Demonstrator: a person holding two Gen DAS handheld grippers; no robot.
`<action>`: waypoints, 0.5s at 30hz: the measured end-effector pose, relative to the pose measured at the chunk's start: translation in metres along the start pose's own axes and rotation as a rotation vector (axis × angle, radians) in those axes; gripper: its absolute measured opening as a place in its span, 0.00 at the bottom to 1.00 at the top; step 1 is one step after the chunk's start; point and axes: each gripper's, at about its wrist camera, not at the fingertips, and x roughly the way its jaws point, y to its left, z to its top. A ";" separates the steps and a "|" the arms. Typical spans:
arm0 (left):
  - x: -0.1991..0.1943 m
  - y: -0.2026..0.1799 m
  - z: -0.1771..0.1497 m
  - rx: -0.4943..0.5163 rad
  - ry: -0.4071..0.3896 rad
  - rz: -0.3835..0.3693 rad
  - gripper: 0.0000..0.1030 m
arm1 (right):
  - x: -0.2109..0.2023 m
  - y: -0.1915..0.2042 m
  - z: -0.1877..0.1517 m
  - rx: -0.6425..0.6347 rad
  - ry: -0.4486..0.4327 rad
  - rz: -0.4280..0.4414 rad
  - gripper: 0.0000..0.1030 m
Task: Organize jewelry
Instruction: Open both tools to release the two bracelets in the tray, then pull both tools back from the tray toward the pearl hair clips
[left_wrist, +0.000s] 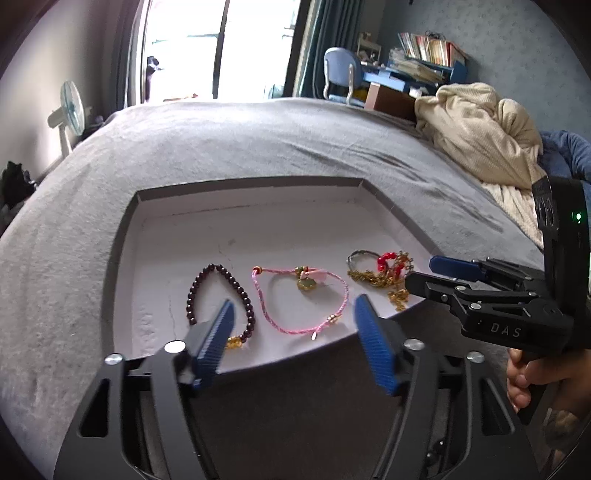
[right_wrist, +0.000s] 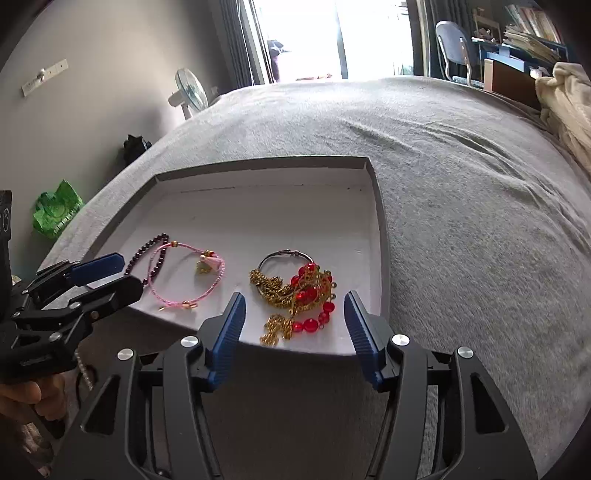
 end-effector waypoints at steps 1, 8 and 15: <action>-0.004 0.000 -0.002 0.000 -0.009 0.003 0.75 | -0.004 -0.001 -0.002 0.005 -0.010 0.005 0.59; -0.025 0.004 -0.014 -0.011 -0.048 0.050 0.89 | -0.029 0.001 -0.012 0.008 -0.061 0.016 0.75; -0.041 0.005 -0.021 -0.028 -0.082 0.068 0.93 | -0.053 0.008 -0.028 -0.014 -0.145 0.001 0.95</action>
